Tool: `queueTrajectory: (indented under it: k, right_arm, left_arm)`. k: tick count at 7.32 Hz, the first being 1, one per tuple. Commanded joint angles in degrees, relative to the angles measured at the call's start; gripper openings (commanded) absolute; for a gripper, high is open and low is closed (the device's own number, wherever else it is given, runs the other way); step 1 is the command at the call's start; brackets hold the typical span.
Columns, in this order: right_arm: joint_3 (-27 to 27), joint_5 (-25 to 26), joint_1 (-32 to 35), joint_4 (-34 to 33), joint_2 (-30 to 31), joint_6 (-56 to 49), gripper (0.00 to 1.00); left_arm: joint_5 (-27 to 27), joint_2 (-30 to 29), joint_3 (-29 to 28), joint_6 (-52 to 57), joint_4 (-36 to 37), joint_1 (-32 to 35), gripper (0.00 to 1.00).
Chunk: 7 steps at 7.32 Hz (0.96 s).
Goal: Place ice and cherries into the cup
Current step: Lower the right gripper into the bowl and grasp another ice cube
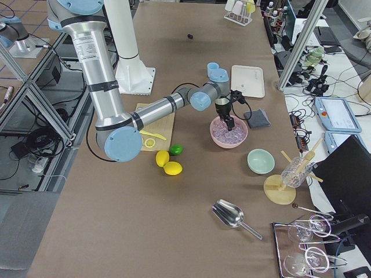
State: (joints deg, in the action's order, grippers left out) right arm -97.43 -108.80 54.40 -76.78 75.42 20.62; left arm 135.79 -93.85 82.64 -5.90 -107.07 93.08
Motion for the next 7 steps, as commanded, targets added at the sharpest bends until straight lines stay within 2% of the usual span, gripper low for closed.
queueTrajectory:
  k: [1,3,5,7]
  right_arm:
    - [1.5,3.4,1.2,-0.3,0.8,-4.8,0.89]
    - [3.0,3.5,-1.0,-0.2,-1.7,-4.0,0.89]
    - [4.7,3.5,-1.1,0.2,-1.5,-4.2,0.84]
    - [4.5,3.5,-1.7,0.3,-1.0,-4.1,0.84]
  left_arm:
    - [0.1,0.0,0.2,-0.1,-0.1,0.0,0.98]
    - [0.1,0.0,0.2,-0.1,-0.1,0.0,0.98]
    - [0.1,0.0,0.2,0.0,-0.1,0.0,0.98]
    - [0.1,-0.1,0.2,-0.1,-0.1,0.0,0.98]
